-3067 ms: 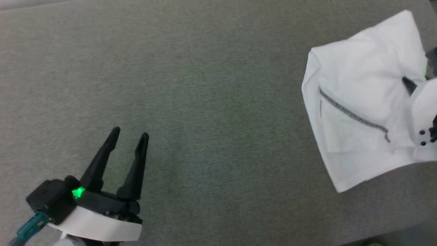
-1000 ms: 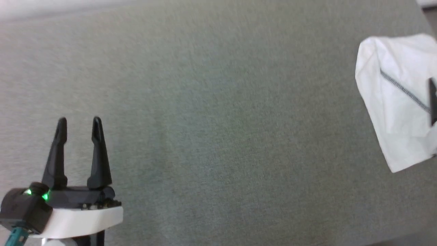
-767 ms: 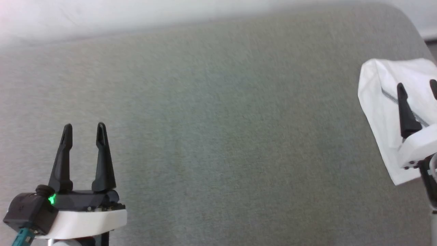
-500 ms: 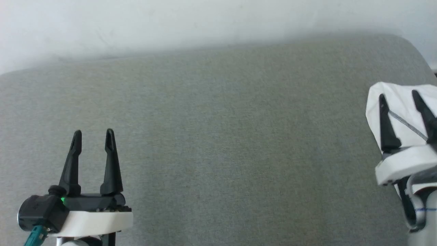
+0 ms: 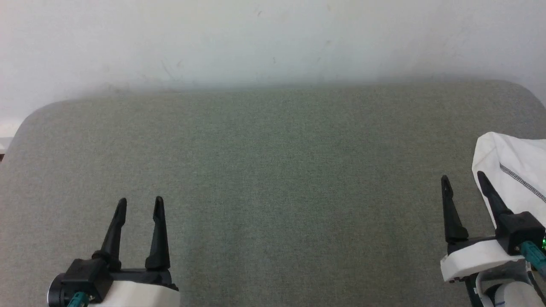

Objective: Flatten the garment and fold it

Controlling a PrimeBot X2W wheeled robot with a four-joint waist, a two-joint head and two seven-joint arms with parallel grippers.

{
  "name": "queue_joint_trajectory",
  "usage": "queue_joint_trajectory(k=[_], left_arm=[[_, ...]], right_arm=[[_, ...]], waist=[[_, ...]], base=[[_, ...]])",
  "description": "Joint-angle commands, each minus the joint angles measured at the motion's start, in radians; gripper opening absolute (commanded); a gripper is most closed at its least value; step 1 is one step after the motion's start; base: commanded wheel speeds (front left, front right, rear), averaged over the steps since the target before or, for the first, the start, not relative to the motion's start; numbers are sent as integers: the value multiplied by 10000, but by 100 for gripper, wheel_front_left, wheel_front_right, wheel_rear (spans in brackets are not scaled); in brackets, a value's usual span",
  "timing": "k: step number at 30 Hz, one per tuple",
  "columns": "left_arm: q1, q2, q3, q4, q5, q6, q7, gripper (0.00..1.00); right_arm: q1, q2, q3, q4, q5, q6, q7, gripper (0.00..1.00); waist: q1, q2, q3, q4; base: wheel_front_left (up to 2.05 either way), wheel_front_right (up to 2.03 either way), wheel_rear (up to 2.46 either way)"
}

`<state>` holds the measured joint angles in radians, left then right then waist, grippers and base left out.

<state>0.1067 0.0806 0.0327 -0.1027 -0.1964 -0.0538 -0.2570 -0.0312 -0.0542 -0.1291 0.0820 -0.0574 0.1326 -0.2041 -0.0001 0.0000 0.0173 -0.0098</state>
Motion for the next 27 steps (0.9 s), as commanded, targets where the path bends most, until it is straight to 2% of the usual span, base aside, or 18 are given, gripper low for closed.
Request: queue_joint_trajectory(k=[1, 8, 18, 19, 27], left_arm=[[138, -54, 10, 92, 70, -116, -47, 100], [195, -157, -173, 793, 225, -232, -47, 100], [173, -249, -119, 928, 308, -262, -47, 100], [140, -209, -142, 911, 250, -238, 5, 0], [104, -210, -164, 914, 301, -214, 92, 0]], right_arm=[[118, 34, 24, 59, 56, -19, -81, 100], [317, 37, 36, 862, 559, -19, -413, 100], [236, 38, 97, 1168, 441, -19, -553, 100], [240, 8, 79, 1148, 474, 2, -458, 0], [240, 5, 104, 1090, 479, 1, -355, 0]], waist=[[1, 0, -13, 19], [1, 0, -58, 66], [1, 0, 1, 36], [1, 0, -2, 37], [2, 0, -7, 38]], base=[[0, 0, 0], [0, 0, 0], [0, 0, 0], [0, 0, 0], [0, 0, 0]])
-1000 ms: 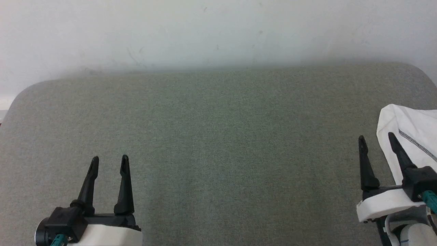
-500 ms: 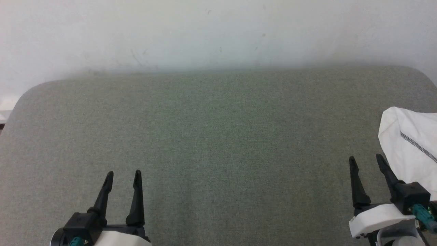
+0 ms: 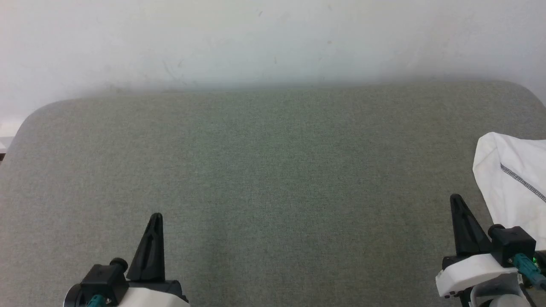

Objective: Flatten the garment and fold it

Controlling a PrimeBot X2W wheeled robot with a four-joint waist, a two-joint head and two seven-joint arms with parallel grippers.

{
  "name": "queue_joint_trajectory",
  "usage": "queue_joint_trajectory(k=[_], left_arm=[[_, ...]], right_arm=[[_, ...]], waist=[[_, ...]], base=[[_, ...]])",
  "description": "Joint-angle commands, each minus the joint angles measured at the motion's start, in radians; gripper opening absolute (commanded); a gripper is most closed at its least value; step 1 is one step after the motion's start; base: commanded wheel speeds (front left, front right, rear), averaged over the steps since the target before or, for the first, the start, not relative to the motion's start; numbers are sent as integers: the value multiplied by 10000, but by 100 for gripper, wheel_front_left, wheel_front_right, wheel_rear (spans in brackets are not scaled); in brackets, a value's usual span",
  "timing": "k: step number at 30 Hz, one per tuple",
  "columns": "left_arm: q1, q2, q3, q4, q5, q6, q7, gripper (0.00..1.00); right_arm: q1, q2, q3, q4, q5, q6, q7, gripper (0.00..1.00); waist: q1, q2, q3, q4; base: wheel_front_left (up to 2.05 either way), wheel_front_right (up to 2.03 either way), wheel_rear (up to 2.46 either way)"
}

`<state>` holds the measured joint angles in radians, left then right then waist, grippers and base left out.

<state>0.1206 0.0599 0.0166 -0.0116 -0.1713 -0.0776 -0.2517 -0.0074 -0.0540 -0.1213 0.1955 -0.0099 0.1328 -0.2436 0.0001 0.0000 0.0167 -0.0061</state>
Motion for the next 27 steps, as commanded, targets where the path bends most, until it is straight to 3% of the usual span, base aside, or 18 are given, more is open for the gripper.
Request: queue_joint_trajectory(k=[1, 27], left_arm=[[-45, -4, -4, 4, 63, 29, 59, 0], [-296, -24, -39, 29, 420, 191, 590, 0]], right_arm=[[3, 3, 35, -61, 4, -1, 59, 0], [18, 11, 289, -470, 24, -5, 573, 0]], waist=[[0, 0, -3, 1], [-1, 0, -39, 14]], base=[[0, 0, 0], [0, 0, 0]])
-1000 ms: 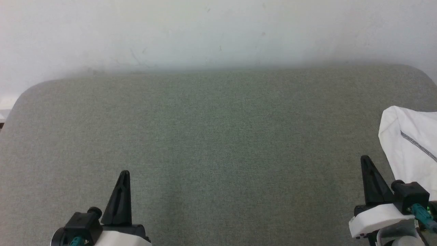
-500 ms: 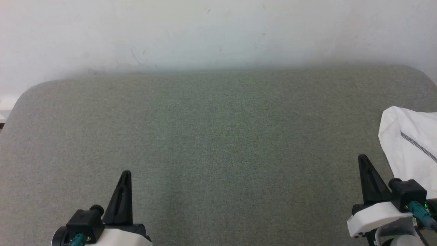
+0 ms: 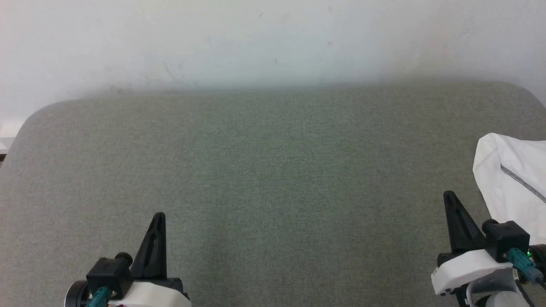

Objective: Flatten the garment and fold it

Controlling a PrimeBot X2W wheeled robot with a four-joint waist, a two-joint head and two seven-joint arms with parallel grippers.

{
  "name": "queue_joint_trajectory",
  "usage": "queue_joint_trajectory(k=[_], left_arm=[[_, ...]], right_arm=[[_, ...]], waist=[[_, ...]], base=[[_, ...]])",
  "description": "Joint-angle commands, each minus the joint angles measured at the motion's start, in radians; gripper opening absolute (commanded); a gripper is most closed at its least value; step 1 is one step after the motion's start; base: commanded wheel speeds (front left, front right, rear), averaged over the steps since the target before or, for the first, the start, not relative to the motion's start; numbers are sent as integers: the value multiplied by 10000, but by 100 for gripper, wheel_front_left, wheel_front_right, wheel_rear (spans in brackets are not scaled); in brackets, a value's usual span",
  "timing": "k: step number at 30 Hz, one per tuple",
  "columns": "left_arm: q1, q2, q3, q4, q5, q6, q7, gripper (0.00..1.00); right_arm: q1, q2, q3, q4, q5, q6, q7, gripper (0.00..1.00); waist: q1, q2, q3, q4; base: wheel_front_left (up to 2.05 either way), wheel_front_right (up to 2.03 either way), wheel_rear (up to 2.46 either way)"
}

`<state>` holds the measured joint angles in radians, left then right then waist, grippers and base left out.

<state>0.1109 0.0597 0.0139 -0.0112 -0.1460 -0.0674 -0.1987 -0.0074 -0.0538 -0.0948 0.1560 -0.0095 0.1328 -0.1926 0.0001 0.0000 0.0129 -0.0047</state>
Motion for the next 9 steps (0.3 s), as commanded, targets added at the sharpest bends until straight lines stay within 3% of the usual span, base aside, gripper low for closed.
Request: queue_joint_trajectory(k=[1, 9], left_arm=[[-208, -23, -14, 26, 180, 95, 81, 0], [-286, -29, -25, 33, 290, 145, 244, 0]], right_arm=[[19, 9, 35, -91, 21, -5, 82, 0], [24, 11, 113, -217, 28, -7, 240, 0]], waist=[[0, 0, -2, 1], [0, 0, -13, 5]], base=[[0, 0, 0], [0, 0, 0]])
